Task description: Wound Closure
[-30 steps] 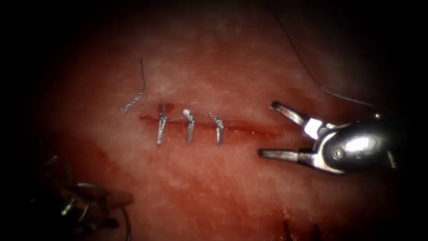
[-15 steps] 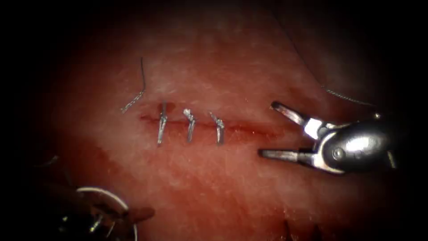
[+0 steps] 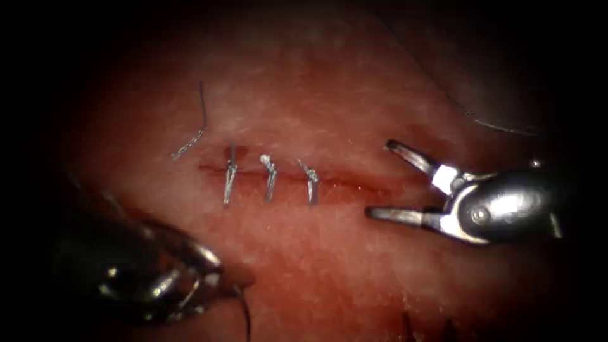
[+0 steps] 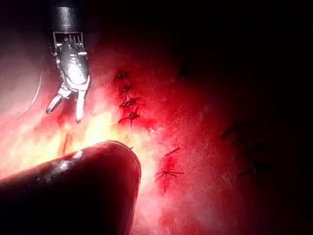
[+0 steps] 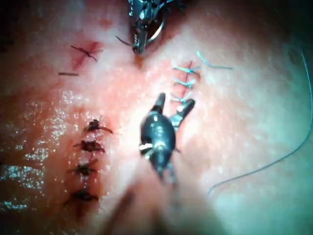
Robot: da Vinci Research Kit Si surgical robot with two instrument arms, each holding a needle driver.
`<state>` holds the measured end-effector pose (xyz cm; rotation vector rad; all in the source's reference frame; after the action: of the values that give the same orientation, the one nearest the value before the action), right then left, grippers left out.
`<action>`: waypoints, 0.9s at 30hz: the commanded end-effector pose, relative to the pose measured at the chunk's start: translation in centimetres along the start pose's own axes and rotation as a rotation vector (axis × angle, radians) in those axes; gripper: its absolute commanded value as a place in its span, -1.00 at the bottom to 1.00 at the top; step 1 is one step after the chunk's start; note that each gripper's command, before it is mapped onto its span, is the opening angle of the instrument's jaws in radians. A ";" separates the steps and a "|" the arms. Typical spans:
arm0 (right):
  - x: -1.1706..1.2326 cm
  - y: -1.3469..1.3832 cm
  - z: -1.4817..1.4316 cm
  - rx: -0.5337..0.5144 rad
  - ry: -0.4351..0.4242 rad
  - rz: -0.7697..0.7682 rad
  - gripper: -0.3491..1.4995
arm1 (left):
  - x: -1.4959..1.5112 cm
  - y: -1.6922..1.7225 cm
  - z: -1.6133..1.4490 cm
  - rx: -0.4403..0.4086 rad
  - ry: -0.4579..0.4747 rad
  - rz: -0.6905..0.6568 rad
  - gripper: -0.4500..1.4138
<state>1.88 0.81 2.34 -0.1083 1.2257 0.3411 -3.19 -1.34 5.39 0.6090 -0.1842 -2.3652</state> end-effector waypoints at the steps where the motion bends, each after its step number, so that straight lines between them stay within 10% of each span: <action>1: 0.03 -0.10 0.03 0.012 -0.014 0.032 0.73 | 0.07 0.02 0.05 0.013 -0.002 0.016 -1.00; 12: 0.58 -0.17 0.60 0.209 -0.301 0.373 0.49 | 0.12 -0.16 0.26 0.130 -0.021 0.274 -1.00; 27: 0.66 -0.10 1.10 0.389 -0.339 0.358 -0.06 | 0.31 -0.18 0.22 0.166 -0.026 0.346 -1.00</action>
<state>3.03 1.23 2.06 0.4931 0.9480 0.4039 -3.58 -1.31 5.37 0.5716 -0.4703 -2.0363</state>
